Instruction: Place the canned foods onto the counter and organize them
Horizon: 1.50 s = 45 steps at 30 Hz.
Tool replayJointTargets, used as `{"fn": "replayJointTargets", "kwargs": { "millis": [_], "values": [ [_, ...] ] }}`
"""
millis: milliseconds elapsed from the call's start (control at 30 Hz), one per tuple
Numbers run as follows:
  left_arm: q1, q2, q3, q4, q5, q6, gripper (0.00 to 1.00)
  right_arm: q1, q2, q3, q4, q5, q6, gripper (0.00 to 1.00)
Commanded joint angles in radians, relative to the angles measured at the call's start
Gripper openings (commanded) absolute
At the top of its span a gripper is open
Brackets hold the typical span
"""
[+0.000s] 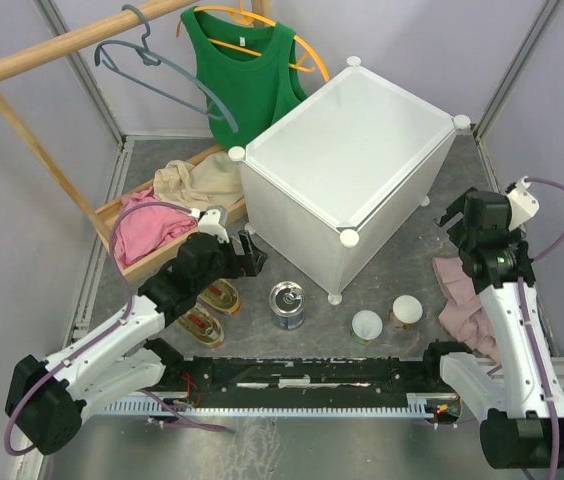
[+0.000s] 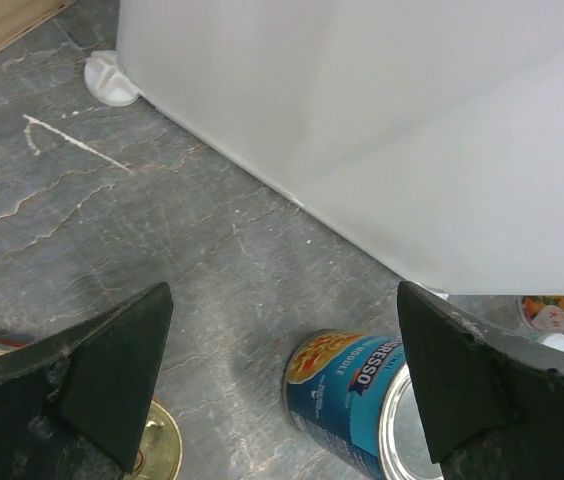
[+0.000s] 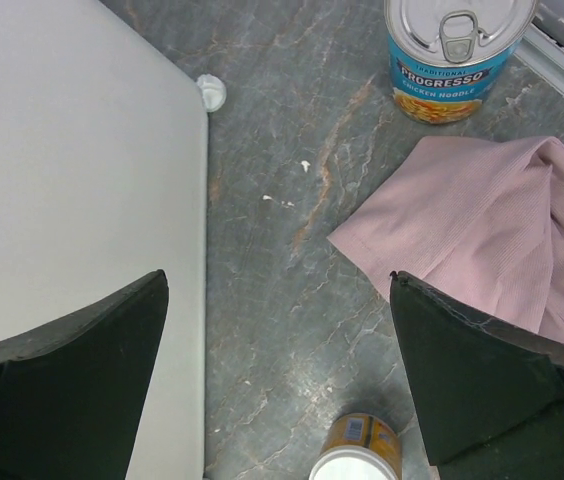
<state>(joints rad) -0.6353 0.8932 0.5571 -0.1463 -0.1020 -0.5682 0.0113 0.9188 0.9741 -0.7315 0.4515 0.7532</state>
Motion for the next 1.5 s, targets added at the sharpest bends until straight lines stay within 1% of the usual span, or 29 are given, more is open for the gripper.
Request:
{"fn": "replayJointTargets", "kwargs": {
  "millis": [0, 100, 233, 333, 500, 667, 733, 867, 1000, 1167, 1267, 1467],
  "values": [
    [-0.003, -0.018, 0.004, 0.099, 0.025, -0.038, 0.99, 0.001, -0.094, -0.014, 0.006, -0.005, -0.01, 1.0],
    [-0.003, 0.008, -0.002, 0.129, 0.003, -0.032, 0.99, 0.002, -0.071, -0.01, 0.002, 0.056, -0.03, 1.0],
    [-0.003, 0.054, 0.007, 0.144, -0.026, -0.004, 0.99, 0.002, 0.045, 0.068, -0.079, 0.181, -0.038, 1.0],
    [-0.002, 0.052, -0.01, 0.162, -0.048, -0.004, 0.99, 0.0, 0.115, 0.117, -0.128, 0.273, -0.038, 1.0],
    [-0.003, 0.025, -0.057, 0.19, -0.095, -0.041, 0.99, -0.043, 0.156, 0.138, -0.12, 0.332, -0.043, 1.0],
    [-0.003, 0.008, -0.076, 0.22, -0.102, -0.066, 0.99, -0.081, 0.221, 0.177, -0.117, 0.366, -0.077, 1.0],
    [-0.002, 0.008, -0.074, 0.221, -0.094, -0.07, 0.99, -0.112, 0.245, 0.186, -0.117, 0.362, -0.084, 1.0],
    [-0.003, 0.013, -0.068, 0.223, -0.076, -0.077, 0.99, -0.168, 0.293, 0.187, -0.089, 0.284, -0.066, 1.0],
    [-0.002, 0.045, -0.043, 0.197, -0.069, -0.062, 0.99, -0.208, 0.357, 0.205, -0.077, 0.265, -0.046, 1.0],
    [-0.003, 0.05, -0.038, 0.179, -0.077, -0.051, 0.99, -0.25, 0.403, 0.201, -0.033, 0.256, -0.052, 1.0],
    [-0.003, 0.057, -0.033, 0.156, -0.09, -0.031, 0.99, -0.283, 0.442, 0.199, -0.019, 0.225, -0.057, 1.0],
    [-0.003, 0.063, -0.032, 0.147, -0.109, -0.033, 0.99, -0.308, 0.496, 0.205, -0.004, 0.196, -0.011, 0.99]
  ]
}}
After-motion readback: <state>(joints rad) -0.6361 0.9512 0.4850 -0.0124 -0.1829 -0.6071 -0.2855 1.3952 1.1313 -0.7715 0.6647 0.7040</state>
